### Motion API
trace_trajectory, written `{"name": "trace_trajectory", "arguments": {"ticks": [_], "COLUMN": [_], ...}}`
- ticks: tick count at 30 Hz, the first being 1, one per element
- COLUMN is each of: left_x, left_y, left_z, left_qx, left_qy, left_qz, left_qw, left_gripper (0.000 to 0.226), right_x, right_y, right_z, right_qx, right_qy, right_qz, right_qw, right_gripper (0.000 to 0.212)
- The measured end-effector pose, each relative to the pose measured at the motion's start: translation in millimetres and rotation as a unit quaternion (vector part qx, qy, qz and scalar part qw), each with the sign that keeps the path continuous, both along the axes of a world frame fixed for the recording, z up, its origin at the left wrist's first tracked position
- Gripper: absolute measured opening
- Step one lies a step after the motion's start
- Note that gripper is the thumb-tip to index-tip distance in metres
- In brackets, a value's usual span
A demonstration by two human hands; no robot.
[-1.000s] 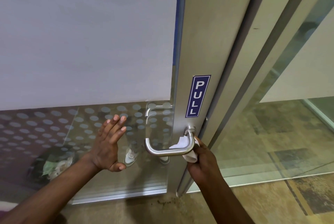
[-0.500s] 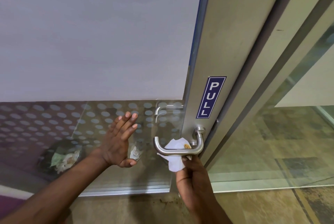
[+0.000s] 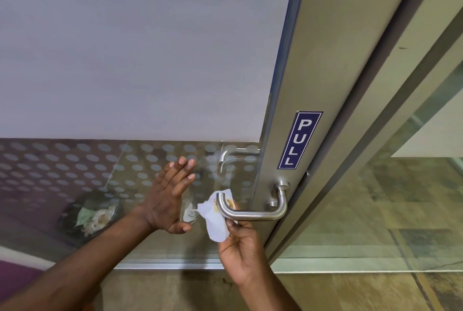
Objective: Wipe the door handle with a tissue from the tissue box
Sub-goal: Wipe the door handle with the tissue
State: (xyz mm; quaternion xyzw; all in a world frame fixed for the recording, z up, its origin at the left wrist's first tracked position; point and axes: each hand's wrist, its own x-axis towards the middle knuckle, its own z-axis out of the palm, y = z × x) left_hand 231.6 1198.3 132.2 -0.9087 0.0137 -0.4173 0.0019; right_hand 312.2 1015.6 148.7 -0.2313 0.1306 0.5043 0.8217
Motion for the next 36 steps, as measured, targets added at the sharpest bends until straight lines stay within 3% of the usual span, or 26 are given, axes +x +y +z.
{"name": "trace_trajectory", "arguments": {"ticks": [5, 12, 14, 17, 20, 21, 22, 24, 26, 28, 29, 31, 33, 35, 36], "left_x": [-1, 1, 1, 1, 1, 0, 0, 0, 0, -1, -1, -1, -1, -1, -1], "left_y": [1, 4, 4, 4, 3, 3, 3, 3, 3, 3, 3, 3, 3, 2, 2], "left_z": [0, -9, -10, -9, -7, -7, -6, -6, -6, -6, -6, -6, -6, -6, -6], "left_qx": [0.001, 0.010, 0.008, 0.004, 0.006, 0.007, 0.008, 0.008, 0.010, 0.011, 0.010, 0.006, 0.007, 0.007, 0.007], "left_qy": [0.006, -0.018, -0.021, -0.021, -0.016, -0.014, -0.011, -0.007, -0.003, -0.001, -0.001, 0.001, 0.000, -0.002, -0.004], "left_qz": [0.002, 0.005, 0.003, 0.002, 0.001, 0.002, 0.003, 0.005, 0.006, 0.007, 0.008, 0.007, 0.010, 0.011, 0.012], "left_qw": [1.000, 1.000, 1.000, 1.000, 1.000, 1.000, 1.000, 1.000, 1.000, 1.000, 1.000, 1.000, 1.000, 1.000, 1.000], "left_gripper": [0.086, 0.083, 0.083, 0.083, 0.082, 0.082, 0.082, 0.082, 0.082, 0.082, 0.083, 0.083, 0.083, 0.083, 0.083], "right_x": [17, 47, 48, 50, 55, 56, 58, 63, 69, 76, 80, 84, 83, 74, 70], "right_y": [-36, -86, -94, -100, -93, -89, -86, -78, -72, -66, -65, -63, -61, -58, -57], "right_z": [-8, 3, 10, 20, 29, 30, 29, 23, 14, 1, -4, -12, -17, -18, -20], "right_qx": [-0.037, -0.083, -0.071, -0.040, -0.013, -0.047, -0.134, -0.339, -0.373, -0.377, -0.393, -0.429, -0.451, -0.482, -0.476], "right_qy": [-0.040, 0.008, 0.013, -0.063, -0.247, -0.324, -0.422, -0.619, -0.745, -0.807, -0.813, -0.794, -0.760, -0.693, -0.631], "right_qz": [0.008, -0.073, -0.071, -0.095, -0.100, -0.073, -0.053, -0.062, -0.138, -0.173, -0.184, -0.193, -0.178, -0.158, -0.152], "right_qw": [0.998, 0.994, 0.995, 0.993, 0.964, 0.942, 0.895, 0.706, 0.536, 0.421, 0.389, 0.386, 0.431, 0.512, 0.594], "right_gripper": [0.049, 0.022, 0.030, 0.036, 0.053, 0.056, 0.059, 0.060, 0.045, 0.026, 0.018, 0.020, 0.019, 0.017, 0.018]}}
